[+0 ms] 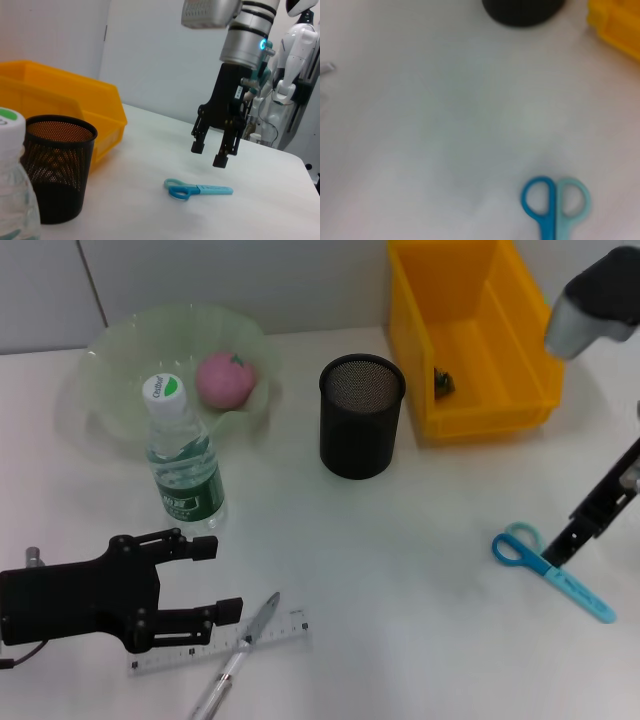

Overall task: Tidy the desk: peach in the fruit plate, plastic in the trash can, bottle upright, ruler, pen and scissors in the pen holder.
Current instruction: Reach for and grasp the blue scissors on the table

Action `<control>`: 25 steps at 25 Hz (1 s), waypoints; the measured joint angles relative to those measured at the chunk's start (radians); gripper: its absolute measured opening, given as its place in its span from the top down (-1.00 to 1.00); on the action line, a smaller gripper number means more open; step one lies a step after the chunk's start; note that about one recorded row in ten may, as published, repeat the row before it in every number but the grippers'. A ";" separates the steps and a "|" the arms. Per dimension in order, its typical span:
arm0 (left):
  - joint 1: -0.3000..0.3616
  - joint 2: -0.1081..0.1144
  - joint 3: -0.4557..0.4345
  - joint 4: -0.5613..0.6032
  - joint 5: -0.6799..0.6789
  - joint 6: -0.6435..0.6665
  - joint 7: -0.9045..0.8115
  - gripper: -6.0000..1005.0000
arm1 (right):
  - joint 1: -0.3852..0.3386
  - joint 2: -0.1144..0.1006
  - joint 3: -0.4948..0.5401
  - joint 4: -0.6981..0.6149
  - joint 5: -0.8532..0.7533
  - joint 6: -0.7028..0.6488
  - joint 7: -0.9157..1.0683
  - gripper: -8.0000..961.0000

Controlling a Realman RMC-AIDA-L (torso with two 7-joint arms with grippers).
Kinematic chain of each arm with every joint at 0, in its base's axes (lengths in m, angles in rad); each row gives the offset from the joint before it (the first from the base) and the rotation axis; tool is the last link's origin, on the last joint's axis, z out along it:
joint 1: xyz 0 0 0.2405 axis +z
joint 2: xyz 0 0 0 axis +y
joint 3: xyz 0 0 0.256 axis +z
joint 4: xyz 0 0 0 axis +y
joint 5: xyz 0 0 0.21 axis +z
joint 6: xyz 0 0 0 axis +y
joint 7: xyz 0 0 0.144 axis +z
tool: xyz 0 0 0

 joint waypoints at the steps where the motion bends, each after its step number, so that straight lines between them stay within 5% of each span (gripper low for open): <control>1: 0.000 0.000 -0.001 0.000 0.000 0.000 0.000 -0.62 | 0.001 0.011 -0.007 -0.005 -0.030 0.002 0.000 -0.57; 4: -0.001 0.000 -0.003 0.000 0.000 0.000 0.001 -0.62 | -0.003 0.030 -0.033 -0.011 -0.072 0.015 0.000 -0.57; 25: -0.001 0.002 -0.006 0.007 0.000 0.001 -0.005 -0.61 | -0.021 0.032 -0.046 0.101 -0.035 0.139 -0.046 -0.57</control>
